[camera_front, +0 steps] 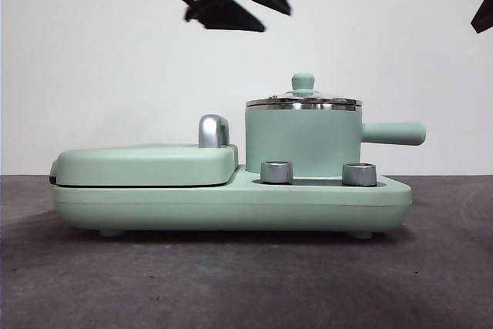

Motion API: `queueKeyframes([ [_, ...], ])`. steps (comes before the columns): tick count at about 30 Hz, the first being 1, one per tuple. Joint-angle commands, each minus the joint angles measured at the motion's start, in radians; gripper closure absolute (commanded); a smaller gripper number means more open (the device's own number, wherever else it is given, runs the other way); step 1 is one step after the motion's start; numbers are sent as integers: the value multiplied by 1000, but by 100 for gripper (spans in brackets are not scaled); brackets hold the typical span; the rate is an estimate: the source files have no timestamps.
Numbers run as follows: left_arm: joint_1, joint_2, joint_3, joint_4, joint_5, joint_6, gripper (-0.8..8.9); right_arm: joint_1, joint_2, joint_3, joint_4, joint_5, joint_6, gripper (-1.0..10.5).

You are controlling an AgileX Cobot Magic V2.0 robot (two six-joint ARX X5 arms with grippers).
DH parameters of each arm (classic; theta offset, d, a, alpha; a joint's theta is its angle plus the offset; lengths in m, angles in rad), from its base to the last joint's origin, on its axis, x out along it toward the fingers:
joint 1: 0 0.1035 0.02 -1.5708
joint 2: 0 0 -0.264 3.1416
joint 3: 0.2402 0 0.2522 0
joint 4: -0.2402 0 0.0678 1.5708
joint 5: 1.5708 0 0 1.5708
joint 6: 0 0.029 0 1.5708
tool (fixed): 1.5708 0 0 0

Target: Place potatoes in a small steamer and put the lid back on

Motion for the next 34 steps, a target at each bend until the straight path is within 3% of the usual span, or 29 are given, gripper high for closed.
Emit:
queueKeyframes([
  [1, 28, -18, 13, -42, 26, -74, 533, 6, 3, 4, 9, 3, 11, 621],
  [7, 99, -66, 6, -167, 87, -68, 534, 6, 3, 4, 9, 3, 11, 621],
  [16, 152, -217, -122, -187, 98, -58, 534, 6, 3, 4, 9, 3, 11, 621],
  [29, 193, -609, -479, -185, 84, -100, 535, 6, 3, 4, 8, 2, 11, 621],
  [34, 199, -774, -610, -208, 11, -145, 535, 6, 3, 4, 1, 2, 11, 621],
])
